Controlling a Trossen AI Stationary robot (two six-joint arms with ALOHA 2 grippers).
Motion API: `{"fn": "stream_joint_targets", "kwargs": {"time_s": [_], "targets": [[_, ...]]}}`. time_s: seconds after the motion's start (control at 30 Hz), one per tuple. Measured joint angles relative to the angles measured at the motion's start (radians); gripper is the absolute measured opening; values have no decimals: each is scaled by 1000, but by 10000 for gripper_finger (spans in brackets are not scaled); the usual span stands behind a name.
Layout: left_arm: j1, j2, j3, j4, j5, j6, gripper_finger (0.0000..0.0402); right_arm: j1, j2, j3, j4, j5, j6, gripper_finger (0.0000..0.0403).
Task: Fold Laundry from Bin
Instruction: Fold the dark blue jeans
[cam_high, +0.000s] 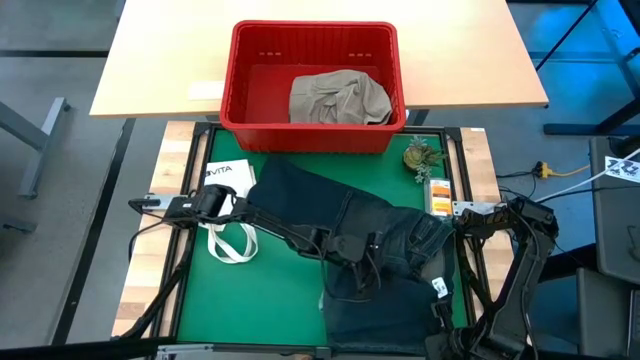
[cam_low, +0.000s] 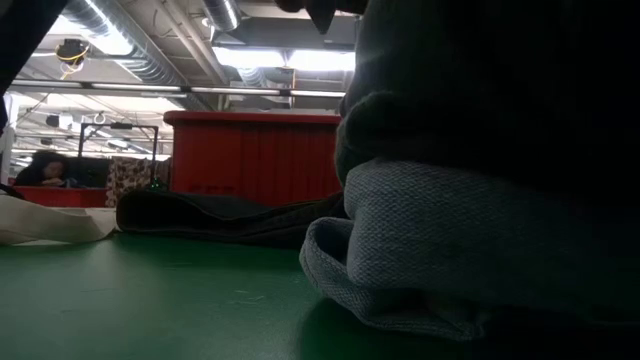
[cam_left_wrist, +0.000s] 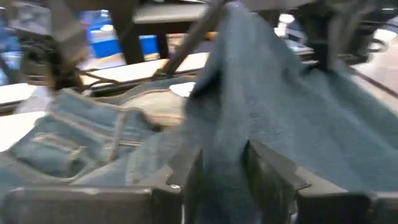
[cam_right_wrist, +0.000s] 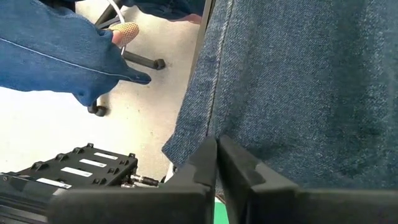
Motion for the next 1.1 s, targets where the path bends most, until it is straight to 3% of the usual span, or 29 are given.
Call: {"fn": "stream_joint_targets", "kwargs": {"time_s": [0.13, 0.23, 0.47, 0.8, 0.93, 1.1], "targets": [[2, 1, 0, 31, -115, -6, 59, 0, 0, 0, 25, -21, 0, 4], [13, 1, 0, 35, -141, -39, 11, 1, 0, 0, 80, -54, 0, 7], [47, 4, 0, 8, -157, -108, 2, 1, 0, 0, 191, -103, 0, 6], [47, -1, 0, 2, -157, -105, 6, 1, 0, 0, 151, -79, 0, 30], [47, -22, 0, -18, -157, -102, 10, 0, 0, 0, 142, -79, 8, 58], [47, -72, 0, -105, -158, 4, 13, -22, 0, 0, 122, -98, 29, 123]]}}
